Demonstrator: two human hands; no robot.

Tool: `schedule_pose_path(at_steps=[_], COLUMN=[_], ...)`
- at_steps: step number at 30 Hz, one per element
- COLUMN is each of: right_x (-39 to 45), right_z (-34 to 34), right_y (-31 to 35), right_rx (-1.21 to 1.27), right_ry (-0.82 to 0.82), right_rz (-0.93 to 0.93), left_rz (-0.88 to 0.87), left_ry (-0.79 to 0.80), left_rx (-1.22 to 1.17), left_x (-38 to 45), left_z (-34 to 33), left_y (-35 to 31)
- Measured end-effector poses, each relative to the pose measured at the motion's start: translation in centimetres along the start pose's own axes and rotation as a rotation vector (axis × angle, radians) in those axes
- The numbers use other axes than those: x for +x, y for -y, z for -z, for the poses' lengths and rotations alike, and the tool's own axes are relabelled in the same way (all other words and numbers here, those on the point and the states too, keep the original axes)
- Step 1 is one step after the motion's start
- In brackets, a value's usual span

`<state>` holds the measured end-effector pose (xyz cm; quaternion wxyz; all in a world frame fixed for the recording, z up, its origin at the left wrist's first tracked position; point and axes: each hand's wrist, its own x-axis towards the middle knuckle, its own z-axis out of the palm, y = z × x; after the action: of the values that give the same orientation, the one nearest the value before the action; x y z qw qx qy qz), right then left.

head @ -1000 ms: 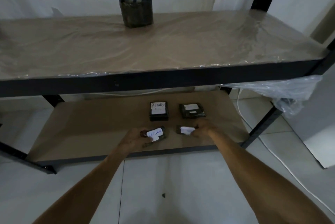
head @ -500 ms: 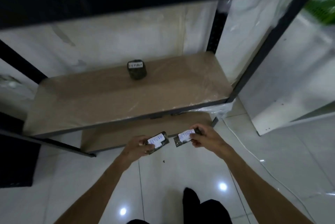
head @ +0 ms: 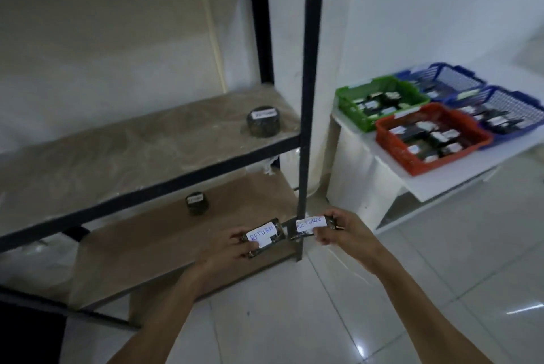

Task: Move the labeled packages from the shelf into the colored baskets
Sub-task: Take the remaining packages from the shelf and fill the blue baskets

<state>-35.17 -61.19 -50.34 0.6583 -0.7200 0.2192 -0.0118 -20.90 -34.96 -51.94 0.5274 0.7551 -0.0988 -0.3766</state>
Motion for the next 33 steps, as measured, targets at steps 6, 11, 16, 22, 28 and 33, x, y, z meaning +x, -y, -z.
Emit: schedule_pose_path(at_steps=[6,11,16,22,28,33], right_x=[-2.0,-3.6,-3.9,-0.4,6.5,13.0], right_z=[9.9,21.7,31.5,41.2,50.4,59.5], right_y=[4.1,6.2,7.1,6.6,6.5,7.3], right_rx=[-0.025,-0.055,-0.079,-0.055,-0.108,-0.194], right_ry=[-0.143,-0.212,-0.246,-0.306,-0.346,-0.411], right_rz=[0.119,0.195,0.197,0.182,0.196,0.183], left_rz=[-0.181,-0.262,-0.309,-0.336,-0.381,-0.371], left_ry=[0.056,0.126,0.130,0.137,0.114,0.068], left_rx=[0.004,0.035,0.072,0.083,0.090,0.165], left_x=[1.5,5.5,9.0,14.7,23.1,32.8], left_z=[-7.5,-16.9,-25.6,-33.0,-38.3,-42.7], left_y=[-9.3,-16.6,-22.1,-27.5,-32.9,-37.4])
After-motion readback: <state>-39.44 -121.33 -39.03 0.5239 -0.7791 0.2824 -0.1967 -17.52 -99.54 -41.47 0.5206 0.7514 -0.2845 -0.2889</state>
